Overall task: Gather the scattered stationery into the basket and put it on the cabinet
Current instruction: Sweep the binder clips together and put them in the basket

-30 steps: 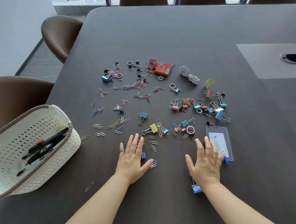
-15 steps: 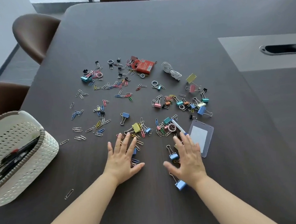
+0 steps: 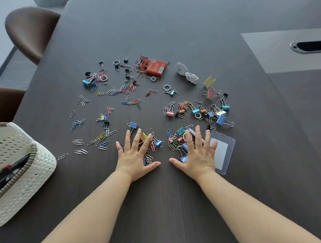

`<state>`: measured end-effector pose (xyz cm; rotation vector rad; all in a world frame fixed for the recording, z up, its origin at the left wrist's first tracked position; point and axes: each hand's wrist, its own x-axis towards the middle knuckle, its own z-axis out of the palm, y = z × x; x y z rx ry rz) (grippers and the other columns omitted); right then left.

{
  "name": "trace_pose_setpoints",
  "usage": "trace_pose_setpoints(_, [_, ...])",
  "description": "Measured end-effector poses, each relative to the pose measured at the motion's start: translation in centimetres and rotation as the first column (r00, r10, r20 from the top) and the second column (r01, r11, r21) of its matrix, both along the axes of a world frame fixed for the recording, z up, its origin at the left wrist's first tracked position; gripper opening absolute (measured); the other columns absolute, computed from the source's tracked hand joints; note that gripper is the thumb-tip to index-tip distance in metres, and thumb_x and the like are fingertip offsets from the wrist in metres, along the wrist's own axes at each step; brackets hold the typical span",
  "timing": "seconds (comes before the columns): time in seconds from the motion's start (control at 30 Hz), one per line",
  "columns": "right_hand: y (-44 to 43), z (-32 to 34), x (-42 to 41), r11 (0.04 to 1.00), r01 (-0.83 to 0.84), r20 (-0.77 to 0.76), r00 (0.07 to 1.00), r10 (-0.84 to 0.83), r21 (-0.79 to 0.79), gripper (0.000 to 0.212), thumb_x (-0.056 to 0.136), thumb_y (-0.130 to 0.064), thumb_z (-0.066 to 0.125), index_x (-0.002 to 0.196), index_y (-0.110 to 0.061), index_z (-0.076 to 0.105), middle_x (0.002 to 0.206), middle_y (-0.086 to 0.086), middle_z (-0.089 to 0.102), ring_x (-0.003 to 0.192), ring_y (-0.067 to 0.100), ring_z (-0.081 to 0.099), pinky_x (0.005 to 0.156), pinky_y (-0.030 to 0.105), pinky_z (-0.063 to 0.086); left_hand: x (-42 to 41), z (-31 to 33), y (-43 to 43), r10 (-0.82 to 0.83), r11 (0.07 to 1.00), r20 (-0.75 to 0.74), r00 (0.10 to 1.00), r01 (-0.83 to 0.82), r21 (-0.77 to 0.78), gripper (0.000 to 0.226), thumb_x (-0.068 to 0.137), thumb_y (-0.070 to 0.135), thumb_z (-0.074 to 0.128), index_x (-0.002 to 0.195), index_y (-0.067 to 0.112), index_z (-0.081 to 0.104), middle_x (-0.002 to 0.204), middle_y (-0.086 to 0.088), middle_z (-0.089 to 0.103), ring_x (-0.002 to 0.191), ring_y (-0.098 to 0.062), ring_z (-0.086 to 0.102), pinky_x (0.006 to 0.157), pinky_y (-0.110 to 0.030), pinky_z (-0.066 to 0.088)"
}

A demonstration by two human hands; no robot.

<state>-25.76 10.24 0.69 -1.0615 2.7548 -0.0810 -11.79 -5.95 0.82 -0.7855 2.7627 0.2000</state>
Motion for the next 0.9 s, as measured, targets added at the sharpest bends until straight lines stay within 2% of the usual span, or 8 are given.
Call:
trace_pose_setpoints(0.1, [-1.3,0.1,-1.7,1.000,0.011,0.048,0.999,-0.011,-0.008,0.102,0.072,-0.079,0.038,0.146,-0.025,-0.006,0.156,0.012,-0.008,0.142,0.035,-0.006,0.114,0.050,-0.002,-1.3,-0.1,-0.7,-0.018,1.000,-0.015,1.000,0.018,0.004,0.092,0.057,0.085,0.005,0.135,0.045,-0.023,0.153,0.005,-0.022,0.136,-0.029,-0.029,0.107,-0.063,-0.003])
trace_pose_setpoints(0.2, [-2.5,-0.4,-2.2,0.994,-0.099,0.003,0.995,0.099,-0.046,0.083,0.079,-0.069,0.038,0.144,-0.020,0.023,0.151,0.018,0.024,0.138,0.036,0.022,0.113,0.048,0.018,-2.4,-0.1,-1.4,-0.012,1.000,-0.094,0.995,0.012,-0.001,0.088,0.064,0.080,0.013,0.144,0.041,0.013,0.155,0.002,0.008,0.141,-0.027,-0.007,0.109,-0.059,0.004])
trace_pose_setpoints(0.33, [-4.2,-0.9,-3.1,0.980,-0.155,-0.141,0.980,0.137,-0.125,0.069,0.073,-0.064,0.045,0.125,-0.020,0.053,0.115,0.008,0.061,0.098,0.030,0.058,0.078,0.041,0.049,-2.4,-1.1,-1.9,-0.029,0.995,-0.435,0.900,-0.014,-0.096,0.052,0.073,0.063,0.041,0.103,0.026,0.064,0.107,-0.006,0.059,0.109,-0.024,0.037,0.087,-0.048,0.043])
trace_pose_setpoints(0.4, [-5.2,-0.9,-3.4,0.972,-0.172,-0.187,0.972,0.141,-0.158,0.069,0.067,-0.061,0.065,0.121,-0.019,0.057,0.105,0.007,0.063,0.087,0.029,0.059,0.070,0.038,0.050,-2.2,-1.6,-1.9,-0.005,0.991,-0.524,0.851,-0.064,-0.114,0.040,0.073,0.057,0.046,0.086,0.023,0.064,0.092,-0.003,0.058,0.095,-0.023,0.039,0.075,-0.042,0.048])
trace_pose_setpoints(0.5, [-6.3,-1.0,-3.3,0.963,-0.197,-0.219,0.963,0.155,-0.185,0.071,0.060,-0.054,0.076,0.117,-0.014,0.061,0.088,0.008,0.062,0.073,0.027,0.059,0.057,0.034,0.051,-2.1,-1.9,-1.9,0.016,0.990,-0.536,0.844,-0.088,-0.109,0.035,0.075,0.053,0.047,0.077,0.021,0.062,0.102,-0.001,0.047,0.090,-0.022,0.039,0.070,-0.038,0.048])
trace_pose_setpoints(0.63, [-6.6,-1.2,-2.8,0.963,-0.185,-0.255,0.958,0.132,-0.197,0.065,0.057,-0.049,0.079,0.106,-0.009,0.064,0.077,0.009,0.059,0.063,0.025,0.056,0.050,0.031,0.049,-2.1,-2.0,-1.9,0.068,0.984,-0.526,0.848,-0.144,-0.105,0.037,0.075,0.052,0.045,0.086,0.021,0.062,0.105,-0.004,0.055,0.086,-0.021,0.043,0.066,-0.036,0.051])
trace_pose_setpoints(0.8, [-6.8,-0.7,-2.6,0.988,-0.078,-0.051,0.996,0.071,-0.136,0.061,0.080,-0.051,0.057,0.123,-0.008,0.047,0.106,0.011,0.057,0.093,0.028,0.054,0.075,0.038,0.046,-2.0,-1.9,-1.8,0.059,0.965,-0.480,0.875,-0.172,-0.196,0.038,0.074,0.055,0.044,0.082,0.023,0.063,0.087,0.001,0.059,0.090,-0.021,0.040,0.080,-0.038,0.034])
trace_pose_setpoints(0.9, [-6.5,-0.6,-2.7,0.987,-0.068,-0.028,0.997,0.065,-0.143,0.058,0.083,-0.050,0.053,0.123,-0.009,0.046,0.109,0.009,0.055,0.097,0.028,0.053,0.078,0.039,0.045,-2.1,-2.0,-1.8,0.063,0.973,-0.487,0.871,-0.162,-0.163,0.036,0.075,0.053,0.045,0.073,0.020,0.059,0.079,-0.001,0.057,0.086,-0.023,0.042,0.076,-0.038,0.045])
